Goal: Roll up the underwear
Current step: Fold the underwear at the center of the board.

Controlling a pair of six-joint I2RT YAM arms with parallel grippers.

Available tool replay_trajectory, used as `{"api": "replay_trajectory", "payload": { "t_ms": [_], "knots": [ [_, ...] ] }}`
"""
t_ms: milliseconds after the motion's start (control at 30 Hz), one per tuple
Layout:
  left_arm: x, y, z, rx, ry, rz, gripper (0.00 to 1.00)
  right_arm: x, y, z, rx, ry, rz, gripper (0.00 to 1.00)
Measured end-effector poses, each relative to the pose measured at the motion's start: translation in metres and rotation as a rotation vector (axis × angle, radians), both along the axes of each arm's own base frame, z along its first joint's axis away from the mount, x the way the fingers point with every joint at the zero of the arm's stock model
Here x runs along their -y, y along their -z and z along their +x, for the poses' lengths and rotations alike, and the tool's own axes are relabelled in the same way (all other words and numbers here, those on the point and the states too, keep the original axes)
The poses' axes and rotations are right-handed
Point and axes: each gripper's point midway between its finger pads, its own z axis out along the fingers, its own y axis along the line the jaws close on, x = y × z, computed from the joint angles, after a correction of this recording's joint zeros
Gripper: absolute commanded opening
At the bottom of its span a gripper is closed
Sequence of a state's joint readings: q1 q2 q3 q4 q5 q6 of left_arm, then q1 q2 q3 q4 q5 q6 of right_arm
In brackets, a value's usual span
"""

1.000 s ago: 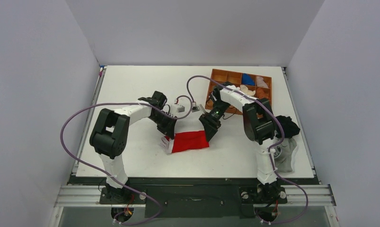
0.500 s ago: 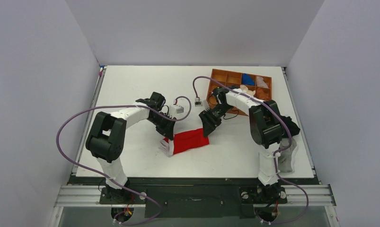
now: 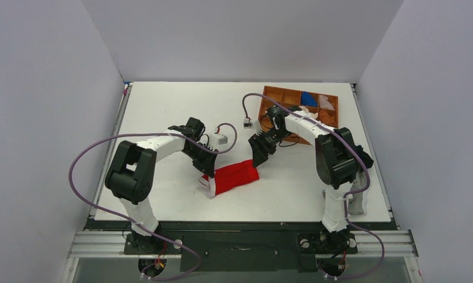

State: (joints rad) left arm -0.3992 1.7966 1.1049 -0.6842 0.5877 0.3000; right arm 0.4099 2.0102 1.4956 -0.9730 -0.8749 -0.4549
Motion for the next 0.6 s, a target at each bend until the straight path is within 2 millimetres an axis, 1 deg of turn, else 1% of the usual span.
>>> {"api": "replay_trajectory", "payload": {
  "t_ms": [267,367,500,600],
  "knots": [
    [-0.002,-0.002,-0.001,0.009,-0.002,0.005,0.0,-0.013,0.007,0.011,0.053,0.041,-0.051,0.46],
    [-0.003,-0.003,-0.002,0.013,-0.002,0.005,0.03,-0.018,0.011,0.018,0.08,0.075,-0.081,0.43],
    [-0.004,-0.006,-0.003,0.025,-0.002,0.005,0.04,-0.022,0.021,0.03,0.113,0.125,-0.123,0.39],
    [-0.004,-0.007,-0.003,0.03,-0.002,0.004,0.04,-0.022,0.029,0.035,0.115,0.153,-0.149,0.37]
  ]
}}
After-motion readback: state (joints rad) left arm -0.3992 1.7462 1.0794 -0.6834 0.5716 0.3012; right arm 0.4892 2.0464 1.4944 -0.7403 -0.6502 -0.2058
